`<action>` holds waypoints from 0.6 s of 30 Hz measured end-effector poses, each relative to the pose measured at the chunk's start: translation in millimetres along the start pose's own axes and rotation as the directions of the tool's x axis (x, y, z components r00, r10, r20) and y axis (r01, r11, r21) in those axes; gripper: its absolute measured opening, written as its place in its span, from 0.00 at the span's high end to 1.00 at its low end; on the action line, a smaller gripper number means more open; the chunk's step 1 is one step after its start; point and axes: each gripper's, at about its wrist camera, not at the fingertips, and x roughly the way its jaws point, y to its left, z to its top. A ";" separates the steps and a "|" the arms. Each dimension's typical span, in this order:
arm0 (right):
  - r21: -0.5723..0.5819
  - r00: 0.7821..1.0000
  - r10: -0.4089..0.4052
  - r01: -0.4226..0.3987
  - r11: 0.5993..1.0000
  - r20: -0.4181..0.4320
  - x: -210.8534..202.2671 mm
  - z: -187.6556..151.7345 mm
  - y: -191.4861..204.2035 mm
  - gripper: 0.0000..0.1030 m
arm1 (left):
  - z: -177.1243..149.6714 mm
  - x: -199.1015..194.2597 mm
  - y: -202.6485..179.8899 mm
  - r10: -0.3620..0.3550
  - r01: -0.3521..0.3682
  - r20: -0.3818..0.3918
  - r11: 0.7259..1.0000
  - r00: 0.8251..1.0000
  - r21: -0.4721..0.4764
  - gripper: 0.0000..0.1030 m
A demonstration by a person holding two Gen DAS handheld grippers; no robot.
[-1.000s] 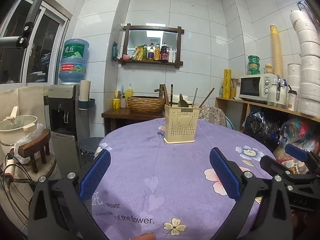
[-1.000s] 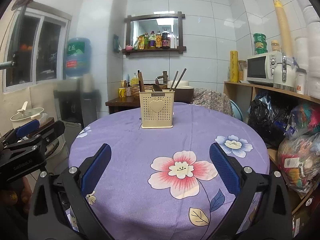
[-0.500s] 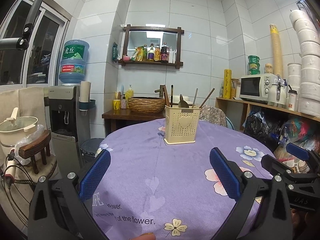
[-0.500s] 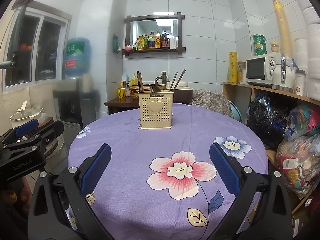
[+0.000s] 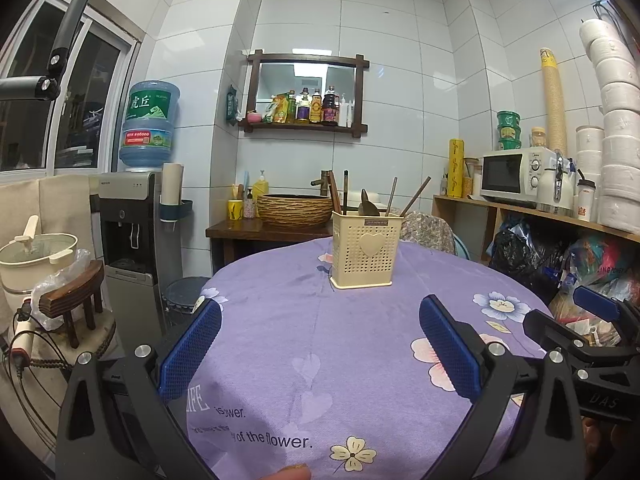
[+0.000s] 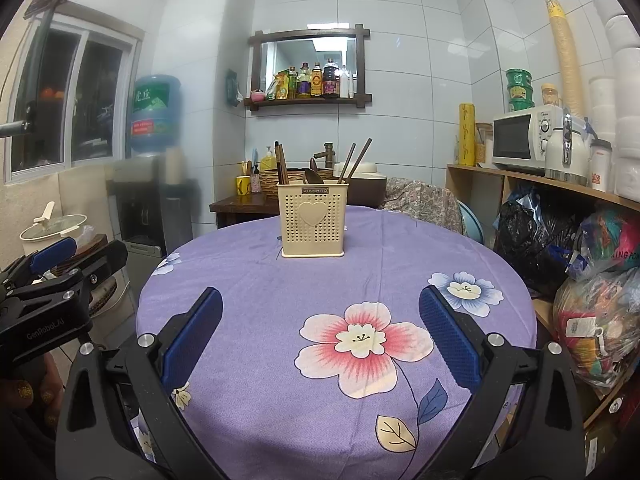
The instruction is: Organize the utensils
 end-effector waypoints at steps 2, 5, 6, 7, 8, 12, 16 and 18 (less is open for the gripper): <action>0.000 1.000 0.001 -0.001 1.000 -0.001 0.5 -0.1 -0.1 0.06 | -0.1 -0.5 0.4 0.004 -0.004 0.002 1.000 1.000 0.001 0.05; 0.000 1.000 0.001 -0.001 1.000 -0.002 0.4 -0.2 0.0 0.06 | 0.3 -1.2 2.6 0.004 -0.004 0.002 1.000 1.000 0.002 0.05; 0.000 1.000 0.000 0.000 1.000 -0.002 0.2 -0.2 0.0 0.06 | 0.3 -0.9 2.1 0.005 -0.005 0.003 1.000 1.000 0.002 0.05; 0.000 1.000 0.000 0.000 1.000 -0.001 0.5 -0.1 0.0 0.06 | 0.5 -0.9 2.0 0.005 -0.005 0.004 1.000 1.000 0.002 0.05; 0.000 1.000 0.000 0.000 1.000 -0.001 0.3 -0.1 -0.1 0.06 | 0.4 -0.9 2.2 0.005 -0.005 0.003 1.000 1.000 0.002 0.05; 0.000 1.000 0.000 0.000 1.000 -0.001 0.3 0.1 -0.5 0.06 | 0.5 -1.0 2.6 0.004 -0.004 0.003 1.000 1.000 0.003 0.05; 0.000 1.000 0.000 0.000 1.000 -0.001 -0.1 -0.1 -0.8 0.06 | 0.8 -1.2 3.4 0.014 -0.014 0.007 1.000 1.000 0.005 0.05; 0.000 1.000 0.001 -0.001 1.000 -0.002 -0.4 -0.3 -0.9 0.06 | 0.9 -2.0 4.1 0.023 -0.023 0.013 1.000 1.000 0.008 0.05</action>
